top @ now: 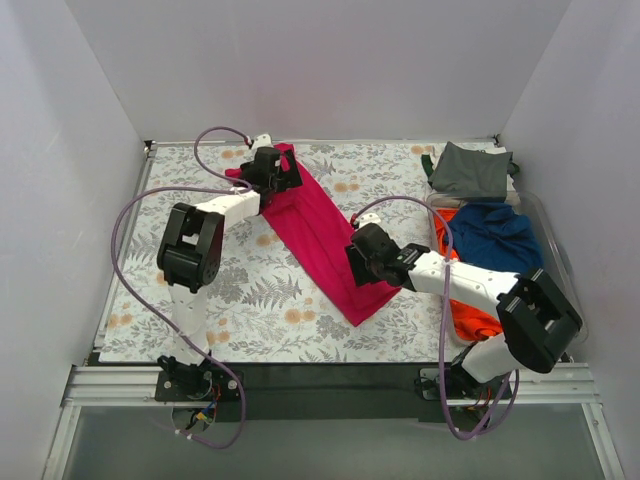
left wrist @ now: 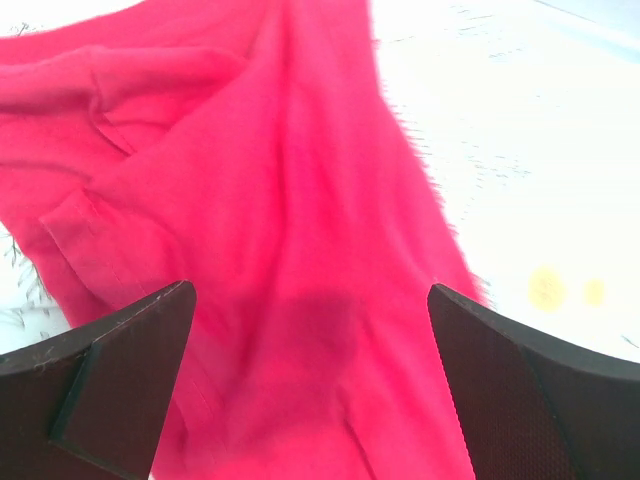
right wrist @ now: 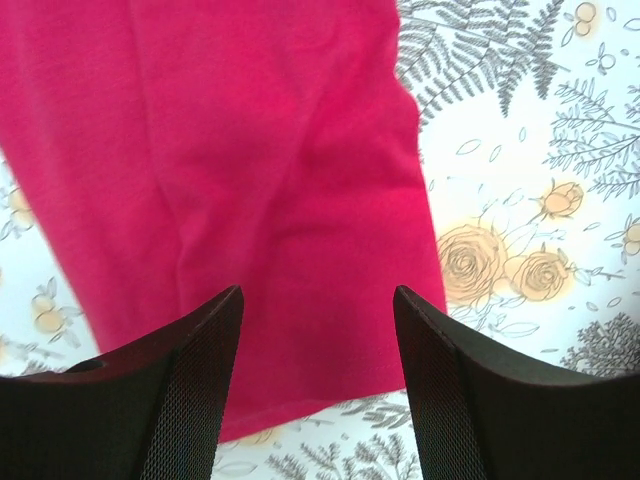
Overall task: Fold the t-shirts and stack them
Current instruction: Fold the tshirt
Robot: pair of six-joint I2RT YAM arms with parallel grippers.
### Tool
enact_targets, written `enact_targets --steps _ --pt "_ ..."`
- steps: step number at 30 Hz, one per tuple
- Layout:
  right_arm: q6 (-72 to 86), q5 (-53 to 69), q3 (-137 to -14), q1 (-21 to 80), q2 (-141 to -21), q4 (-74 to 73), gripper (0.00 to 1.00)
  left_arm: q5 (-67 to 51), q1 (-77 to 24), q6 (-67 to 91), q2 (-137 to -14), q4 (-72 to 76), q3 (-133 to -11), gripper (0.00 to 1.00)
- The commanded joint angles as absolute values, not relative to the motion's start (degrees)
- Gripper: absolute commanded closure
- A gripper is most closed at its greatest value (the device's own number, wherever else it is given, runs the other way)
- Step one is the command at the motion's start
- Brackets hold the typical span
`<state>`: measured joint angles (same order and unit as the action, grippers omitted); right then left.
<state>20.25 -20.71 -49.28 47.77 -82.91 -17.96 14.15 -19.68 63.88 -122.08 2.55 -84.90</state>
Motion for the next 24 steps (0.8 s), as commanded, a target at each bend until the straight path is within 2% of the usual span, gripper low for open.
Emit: enact_targets --steps 1,12,24 --pt "17.32 -22.59 -48.61 47.02 -84.55 -12.49 0.44 14.33 -21.18 63.81 -113.82 2.99 -81.23 0.06" --pt "19.16 -19.96 -43.33 47.02 -87.98 -8.97 0.46 12.83 -23.55 65.92 -119.35 2.37 -78.92 0.06" --pt "26.54 -10.64 -40.78 51.67 -90.09 -9.05 0.48 10.63 -23.55 65.48 -127.96 1.32 -84.99 0.06"
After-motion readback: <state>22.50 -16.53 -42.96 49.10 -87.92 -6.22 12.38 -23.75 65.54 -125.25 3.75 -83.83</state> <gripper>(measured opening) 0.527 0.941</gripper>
